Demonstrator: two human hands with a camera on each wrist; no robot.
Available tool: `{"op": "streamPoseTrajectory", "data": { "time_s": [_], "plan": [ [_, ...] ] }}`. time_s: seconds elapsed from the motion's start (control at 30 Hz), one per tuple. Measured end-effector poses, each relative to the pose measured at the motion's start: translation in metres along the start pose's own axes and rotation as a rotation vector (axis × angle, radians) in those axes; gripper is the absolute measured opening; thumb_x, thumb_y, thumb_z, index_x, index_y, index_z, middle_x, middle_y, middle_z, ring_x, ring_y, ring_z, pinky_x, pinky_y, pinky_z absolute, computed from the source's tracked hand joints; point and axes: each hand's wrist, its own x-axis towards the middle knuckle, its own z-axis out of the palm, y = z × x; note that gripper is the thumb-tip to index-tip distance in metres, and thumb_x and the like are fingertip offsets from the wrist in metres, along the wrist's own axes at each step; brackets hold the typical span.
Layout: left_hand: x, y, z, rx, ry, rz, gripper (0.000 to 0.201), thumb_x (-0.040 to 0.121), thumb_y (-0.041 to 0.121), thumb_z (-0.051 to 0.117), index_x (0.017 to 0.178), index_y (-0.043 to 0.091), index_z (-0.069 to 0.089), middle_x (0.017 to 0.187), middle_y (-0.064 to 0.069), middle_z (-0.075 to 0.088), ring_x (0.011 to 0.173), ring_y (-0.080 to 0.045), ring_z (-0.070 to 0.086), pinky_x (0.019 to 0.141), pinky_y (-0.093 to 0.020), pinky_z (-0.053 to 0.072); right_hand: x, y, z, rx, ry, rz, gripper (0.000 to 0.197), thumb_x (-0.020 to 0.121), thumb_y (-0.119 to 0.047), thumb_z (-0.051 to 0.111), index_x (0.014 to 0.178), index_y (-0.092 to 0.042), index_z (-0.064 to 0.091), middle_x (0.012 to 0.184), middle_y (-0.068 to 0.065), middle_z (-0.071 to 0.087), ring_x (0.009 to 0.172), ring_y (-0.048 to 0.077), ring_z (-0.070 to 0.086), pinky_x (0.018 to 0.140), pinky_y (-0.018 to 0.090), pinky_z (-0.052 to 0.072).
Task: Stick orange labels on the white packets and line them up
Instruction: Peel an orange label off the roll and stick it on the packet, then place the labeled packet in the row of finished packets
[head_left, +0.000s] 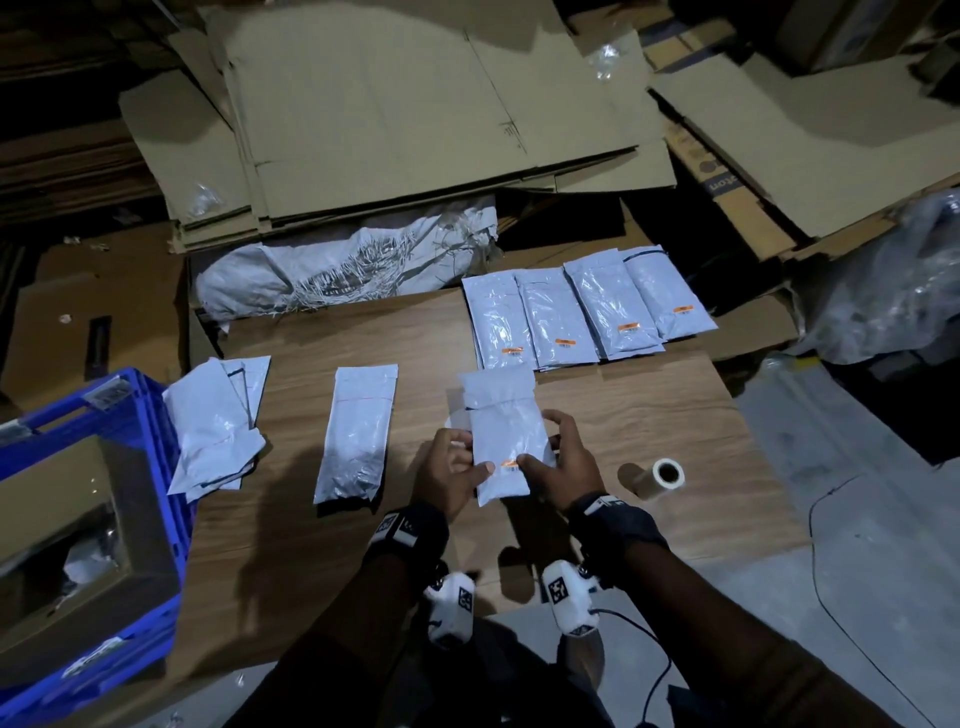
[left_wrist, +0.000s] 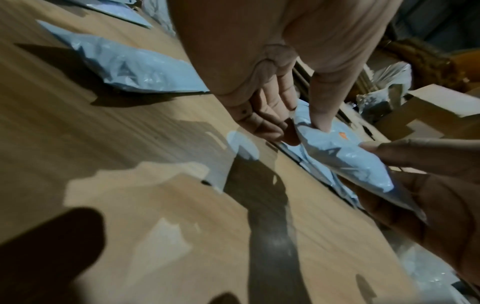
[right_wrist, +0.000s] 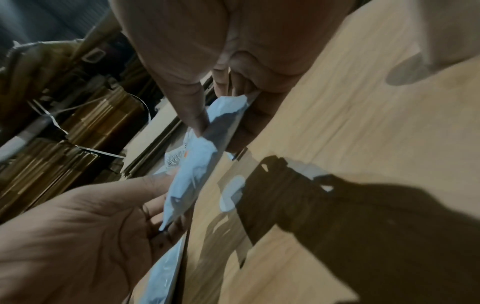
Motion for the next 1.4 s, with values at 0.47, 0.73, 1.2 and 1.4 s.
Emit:
{"op": "streamPoseTrajectory", "data": {
  "time_s": [0.47,0.73,1.2,1.4],
  "plan": [
    [0.07,0.077,0.015,0.021,-0.057,0.182,0.031,0.087,0.013,0.077,0.112,0.02,0.061,0.095,0.003,0.061,0.082,-0.017,0.06,0.071,-0.02,0.049,0.064,-0.027,-0.035,0.033,0.276,-0.051,0.028,0.066,-0.038,0.074,0.092,-0.042,0.066,0.1,-0.003,0.068,0.09,0.025,0.069,0.077,0.051,0.061],
    [0.141,0.111,0.058,0.134,-0.079,0.142,0.04,0.088,0.008,0.075,0.124,0.017,0.062,0.118,-0.004,0.061,0.099,-0.021,0.063,0.083,-0.034,0.057,0.141,-0.031,-0.07,-0.033,0.276,0.037,0.037,0.08,-0.001,0.073,0.116,-0.011,0.069,0.12,0.006,0.065,0.112,0.023,0.062,0.096,0.036,0.053],
    [0.215,0.081,0.113,0.27,-0.078,0.078,0.074,0.08,-0.005,0.078,0.146,0.011,0.05,0.145,-0.008,0.045,0.12,-0.026,0.058,0.095,-0.035,0.055,0.222,0.009,-0.077,-0.219,0.061,0.093,0.05,0.087,-0.002,0.067,0.137,-0.01,0.063,0.154,0.015,0.039,0.142,0.032,0.039,0.107,0.025,0.031],
    [0.23,0.072,0.119,0.392,-0.109,0.095,0.078,0.079,-0.001,0.08,0.149,0.01,0.048,0.146,-0.012,0.037,0.118,-0.03,0.057,0.099,-0.038,0.051,0.226,0.011,-0.078,-0.253,-0.011,0.09,0.052,0.086,-0.013,0.07,0.137,-0.009,0.063,0.156,0.016,0.039,0.14,0.039,0.039,0.115,0.043,0.036]
  ]
}}
